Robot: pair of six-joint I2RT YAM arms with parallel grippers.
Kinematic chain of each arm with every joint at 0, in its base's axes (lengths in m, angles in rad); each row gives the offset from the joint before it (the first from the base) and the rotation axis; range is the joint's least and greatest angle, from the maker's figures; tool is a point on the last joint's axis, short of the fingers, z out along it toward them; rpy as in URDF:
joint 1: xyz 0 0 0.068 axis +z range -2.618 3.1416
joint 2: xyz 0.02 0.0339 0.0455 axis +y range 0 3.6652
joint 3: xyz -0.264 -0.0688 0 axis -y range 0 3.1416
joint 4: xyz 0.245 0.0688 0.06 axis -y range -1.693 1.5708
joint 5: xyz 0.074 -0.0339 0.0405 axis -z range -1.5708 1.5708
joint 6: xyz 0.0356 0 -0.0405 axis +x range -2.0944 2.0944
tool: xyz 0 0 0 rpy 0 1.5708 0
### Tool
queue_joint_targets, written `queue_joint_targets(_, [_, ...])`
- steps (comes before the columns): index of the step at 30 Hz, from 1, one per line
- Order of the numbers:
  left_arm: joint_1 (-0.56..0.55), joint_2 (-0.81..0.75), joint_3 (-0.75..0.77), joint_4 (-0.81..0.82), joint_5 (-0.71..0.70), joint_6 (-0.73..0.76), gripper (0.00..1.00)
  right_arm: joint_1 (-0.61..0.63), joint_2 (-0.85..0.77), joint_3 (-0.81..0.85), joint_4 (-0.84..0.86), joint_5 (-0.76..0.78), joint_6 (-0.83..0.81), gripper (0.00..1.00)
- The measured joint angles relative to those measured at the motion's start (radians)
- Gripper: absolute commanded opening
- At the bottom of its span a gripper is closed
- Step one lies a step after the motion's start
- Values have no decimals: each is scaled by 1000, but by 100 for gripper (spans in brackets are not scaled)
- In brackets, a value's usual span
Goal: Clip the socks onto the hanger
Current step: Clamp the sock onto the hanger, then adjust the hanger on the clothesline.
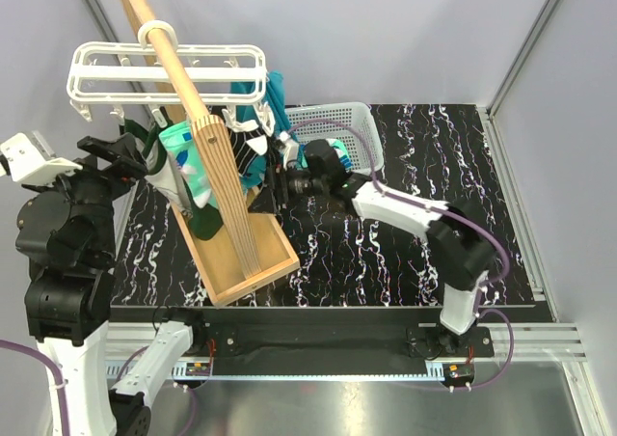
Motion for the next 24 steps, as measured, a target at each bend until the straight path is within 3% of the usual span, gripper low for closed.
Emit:
queue_joint_targets(5, [0,0,-25,-3,21,-11,82,10,176,51,66,-32,-1,82])
queue_joint_targets(12, [0,-16,-58,-3,21,-14,83,32,392,247,69,-39,-16,100])
queue_joint_targets(24, [0,-18,-92,5,34,-42,83,119,593,410,223,129,-39,100])
